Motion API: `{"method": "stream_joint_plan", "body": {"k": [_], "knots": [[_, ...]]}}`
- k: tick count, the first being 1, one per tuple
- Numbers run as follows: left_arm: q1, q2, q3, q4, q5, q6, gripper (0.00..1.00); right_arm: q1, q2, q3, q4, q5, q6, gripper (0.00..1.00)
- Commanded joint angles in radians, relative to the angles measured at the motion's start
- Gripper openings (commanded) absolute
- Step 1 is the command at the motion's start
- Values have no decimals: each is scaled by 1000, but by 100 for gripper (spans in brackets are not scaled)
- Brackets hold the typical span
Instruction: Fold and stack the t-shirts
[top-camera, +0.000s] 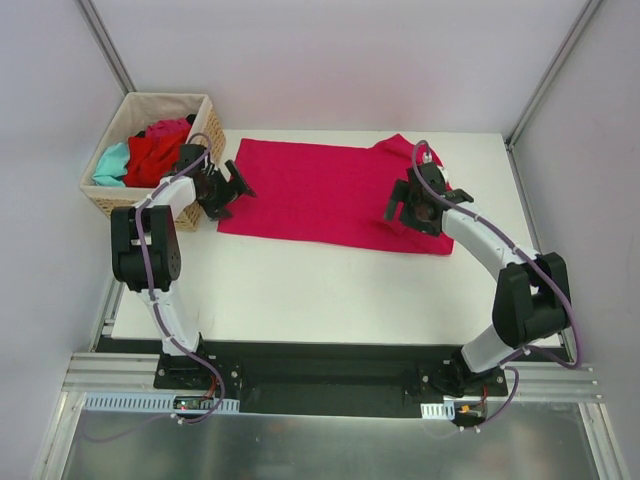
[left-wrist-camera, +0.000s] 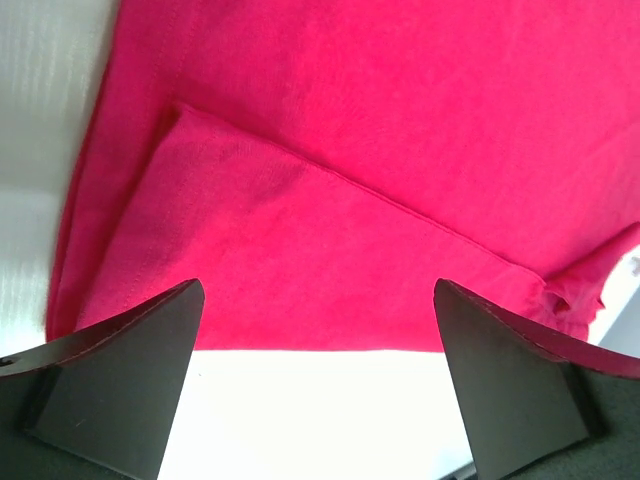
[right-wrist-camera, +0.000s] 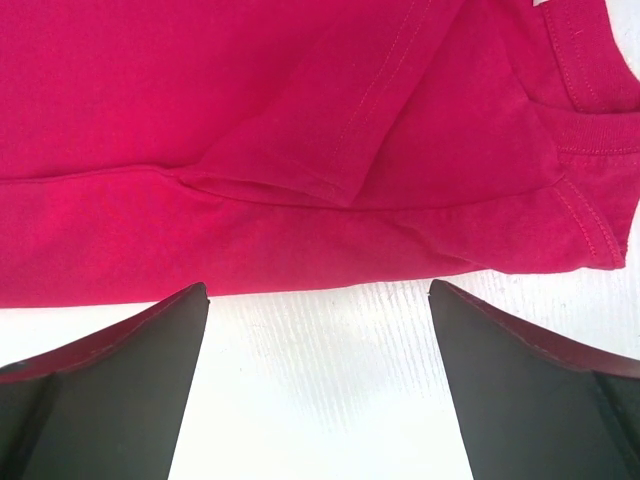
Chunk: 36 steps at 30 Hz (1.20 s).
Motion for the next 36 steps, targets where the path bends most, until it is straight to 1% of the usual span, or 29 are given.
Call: {"method": "stream_joint_plan", "body": {"k": [1, 3, 4, 6, 7, 8, 10, 11, 12, 13, 14, 20, 26, 36], "knots": [[46, -115, 13, 57, -16, -51, 99, 11, -36, 24, -4, 57, -14, 97], [21, -144, 8, 57, -30, -40, 99, 9, -43, 1, 2, 78, -15, 97], [-2, -151, 8, 55, -42, -36, 99, -10, -45, -10, 11, 72, -17, 97], [-19, -158, 8, 57, -40, -25, 99, -50, -40, -65, 89, 2, -6, 97], [-31, -160, 7, 63, -31, -25, 99, -96, -37, -84, 127, -39, -6, 97], [-35, -160, -3, 72, -13, -22, 99, -115, -36, -105, 207, -120, -9, 97], [-55, -165, -27, 158, 36, -16, 99, -156, -37, -154, 276, -172, -12, 97], [-55, -163, -41, 178, 42, -14, 99, -167, -39, -168, 336, -225, -9, 97], [-55, -157, -40, 199, 49, -12, 99, -191, -34, -174, 355, -244, -2, 97], [-93, -148, -38, 207, 73, -8, 99, -204, -29, -189, 376, -270, 9, 97], [-104, -125, -23, 209, 75, -8, 99, -217, -25, -194, 416, -311, 18, 97], [-178, -42, 33, 207, 50, 0, 99, -230, 1, -180, 425, -322, 26, 97], [-209, 24, 62, 199, 17, 4, 99, -239, 24, -190, 435, -310, 31, 97], [-221, 39, 31, 147, -189, 18, 99, -277, 93, -249, 482, -308, 73, 97]]}}
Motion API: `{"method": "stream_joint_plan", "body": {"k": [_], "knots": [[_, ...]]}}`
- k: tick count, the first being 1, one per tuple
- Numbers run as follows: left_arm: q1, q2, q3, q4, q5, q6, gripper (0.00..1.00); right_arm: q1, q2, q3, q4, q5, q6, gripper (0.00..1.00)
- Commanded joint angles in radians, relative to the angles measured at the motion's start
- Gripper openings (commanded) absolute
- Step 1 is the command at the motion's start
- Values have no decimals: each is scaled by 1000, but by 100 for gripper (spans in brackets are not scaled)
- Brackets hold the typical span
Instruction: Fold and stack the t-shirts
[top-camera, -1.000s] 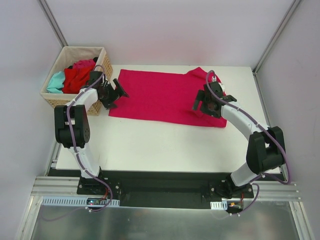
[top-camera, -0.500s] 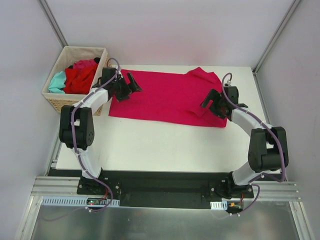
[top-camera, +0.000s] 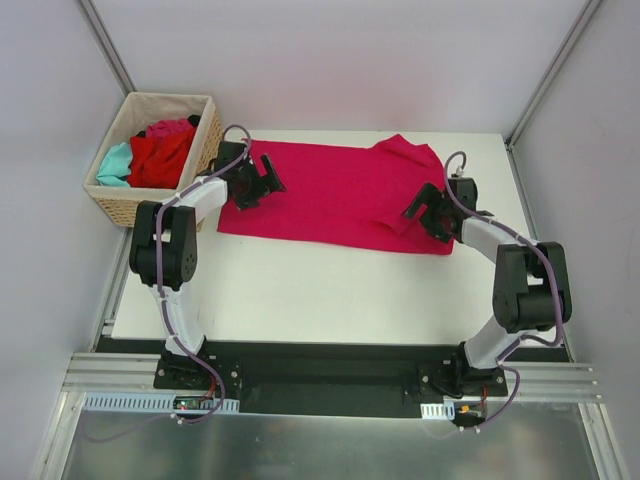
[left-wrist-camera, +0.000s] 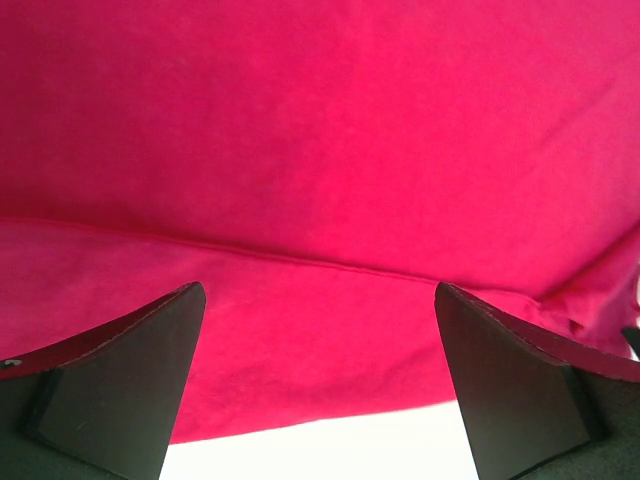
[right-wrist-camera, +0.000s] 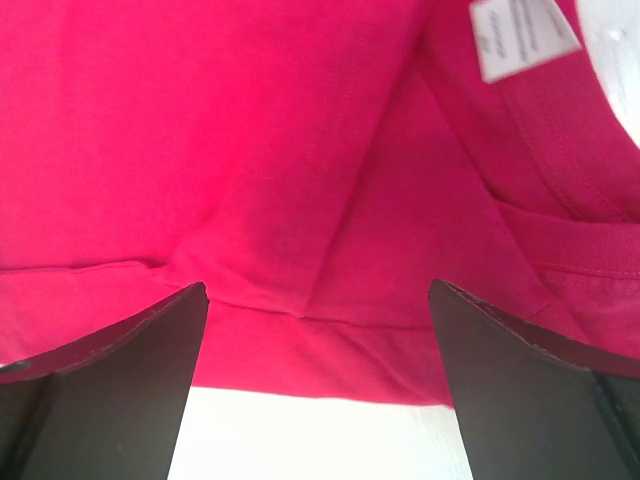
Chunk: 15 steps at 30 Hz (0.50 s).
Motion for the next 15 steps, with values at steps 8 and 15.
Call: {"method": "stream_joint_plan", "body": {"k": [8, 15], "knots": [[-32, -32, -102, -56, -249, -22, 99, -32, -8, -120, 28, 34, 64, 97], [-112, -127, -234, -74, -347, -62, 99, -30, -143, -223, -38, 88, 69, 97]]}}
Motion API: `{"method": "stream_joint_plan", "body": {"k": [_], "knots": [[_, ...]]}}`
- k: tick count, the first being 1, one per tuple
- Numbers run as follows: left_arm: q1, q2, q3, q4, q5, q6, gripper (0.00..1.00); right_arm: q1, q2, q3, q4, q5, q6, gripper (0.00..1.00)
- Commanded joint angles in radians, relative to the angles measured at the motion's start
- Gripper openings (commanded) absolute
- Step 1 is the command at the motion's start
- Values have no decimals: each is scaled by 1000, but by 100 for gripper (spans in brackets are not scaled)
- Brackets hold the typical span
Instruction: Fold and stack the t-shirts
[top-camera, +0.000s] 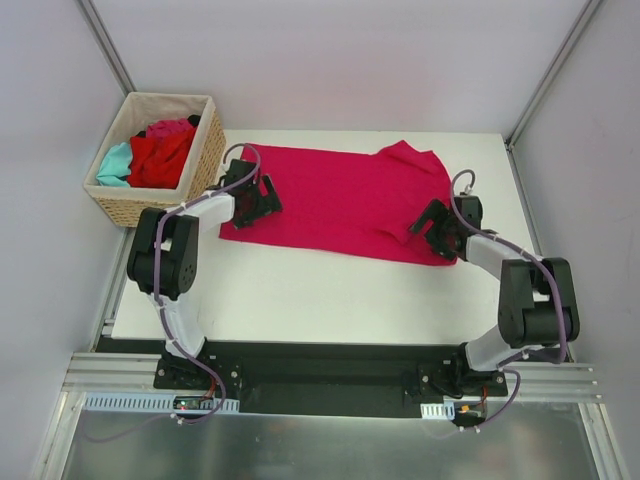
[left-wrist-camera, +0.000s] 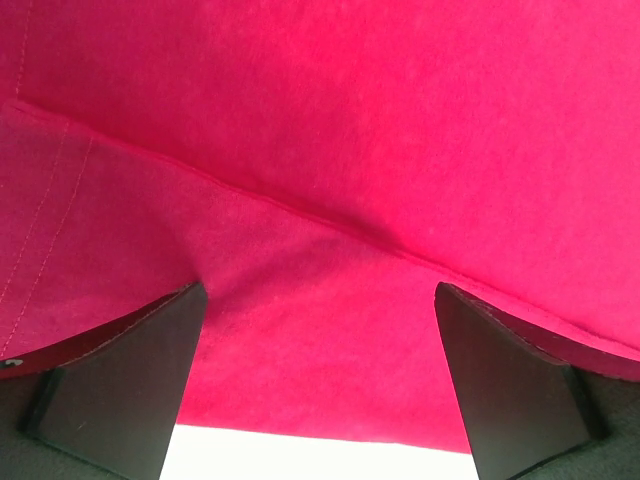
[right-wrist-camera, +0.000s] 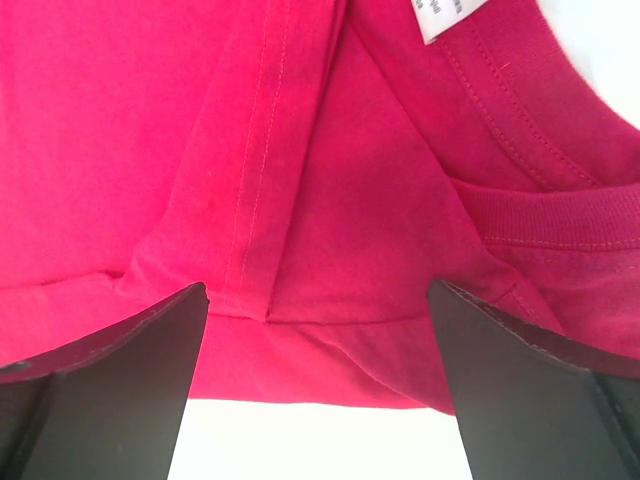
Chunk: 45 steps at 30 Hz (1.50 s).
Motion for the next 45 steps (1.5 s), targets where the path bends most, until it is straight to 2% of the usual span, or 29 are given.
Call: {"method": "stream_joint_plan", "body": {"k": [1, 8, 13, 20, 25, 31, 40, 45], "knots": [[-64, -95, -104, -60, -98, -53, 99, -4, -96, -69, -108, 63, 6, 97], [-231, -229, -287, -74, -165, -153, 99, -4, -236, -127, -210, 78, -24, 96], [-347, -382, -429, -118, -236, -259, 99, -2, -386, -192, -308, 83, -52, 97], [-366, -558, -558, -172, -269, -306, 99, -4, -580, -270, -421, 116, -67, 97], [-368, -654, -590, -218, -302, -308, 99, -4, -641, -236, -470, 127, -92, 97], [-369, -701, -551, -258, -288, -277, 99, 17, -555, -101, -451, 57, -98, 96], [-377, -776, -463, -296, -280, -228, 99, 116, -295, -2, -313, 112, -28, 99], [-377, -822, -474, -319, -312, -222, 99, 139, -199, 26, -281, 135, -17, 88]]}}
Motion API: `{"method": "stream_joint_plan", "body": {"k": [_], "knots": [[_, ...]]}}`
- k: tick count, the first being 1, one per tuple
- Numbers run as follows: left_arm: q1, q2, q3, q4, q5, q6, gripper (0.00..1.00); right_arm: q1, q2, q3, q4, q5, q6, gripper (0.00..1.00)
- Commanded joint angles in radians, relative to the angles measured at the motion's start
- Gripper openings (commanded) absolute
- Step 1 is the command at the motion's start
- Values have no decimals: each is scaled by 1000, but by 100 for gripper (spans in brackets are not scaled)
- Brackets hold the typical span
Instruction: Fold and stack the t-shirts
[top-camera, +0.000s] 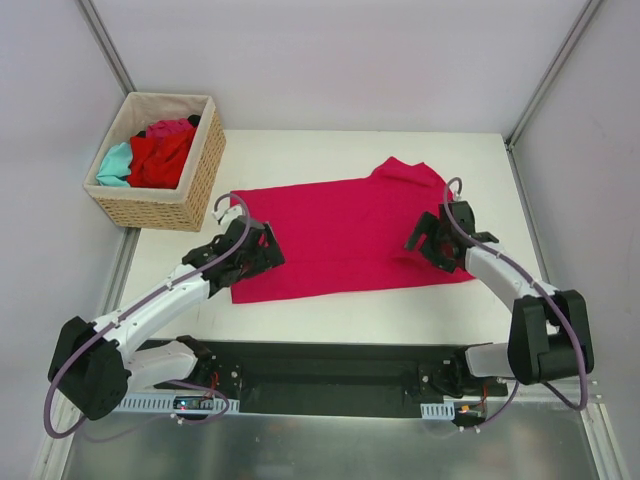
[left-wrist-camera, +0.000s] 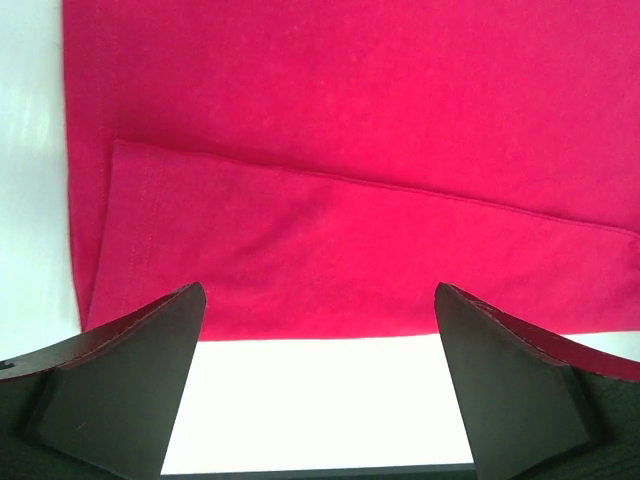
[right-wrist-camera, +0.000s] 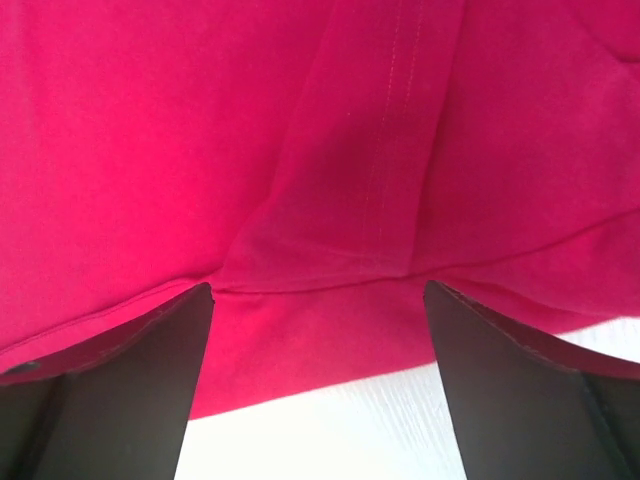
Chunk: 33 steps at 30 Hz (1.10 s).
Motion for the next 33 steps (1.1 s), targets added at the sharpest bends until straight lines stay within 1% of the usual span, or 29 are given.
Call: {"method": "stream_joint_plan", "body": {"k": [1, 4, 5, 8, 15, 18, 19, 21, 22, 25, 29, 30, 31, 33], "knots": [[-11, -51, 11, -59, -39, 28, 99, 23, 54, 57, 49, 38, 27, 87], [-11, -62, 6, -68, -58, 34, 99, 25, 89, 72, 50, 42, 26, 81], [-11, -62, 4, -72, -61, 39, 99, 28, 101, 82, 51, 44, 27, 76], [-11, -64, 7, -75, -67, 44, 99, 31, 123, 92, 55, 47, 27, 72], [-11, -53, 11, -78, -66, 53, 99, 46, 169, 109, 72, 61, 35, 73], [-11, -45, 15, -78, -69, 56, 99, 56, 189, 114, 74, 59, 35, 65], [-11, -47, 17, -81, -69, 56, 99, 57, 190, 112, 74, 59, 37, 58], [-11, -45, 17, -78, -70, 54, 99, 59, 187, 108, 69, 65, 37, 52], [-11, -44, 17, -78, -70, 54, 99, 60, 181, 105, 67, 67, 35, 48], [-11, -35, 18, -78, -70, 54, 99, 59, 161, 91, 58, 78, 31, 43], [-11, -19, 20, -79, -59, 51, 99, 59, 140, 89, 43, 99, 27, 42], [-11, -18, 21, -79, -55, 51, 99, 59, 138, 94, 41, 101, 24, 43], [-11, -18, 23, -78, -55, 50, 99, 60, 135, 102, 26, 105, 21, 49], [-11, -19, 23, -78, -52, 50, 99, 62, 117, 111, 8, 121, 18, 53]]}}
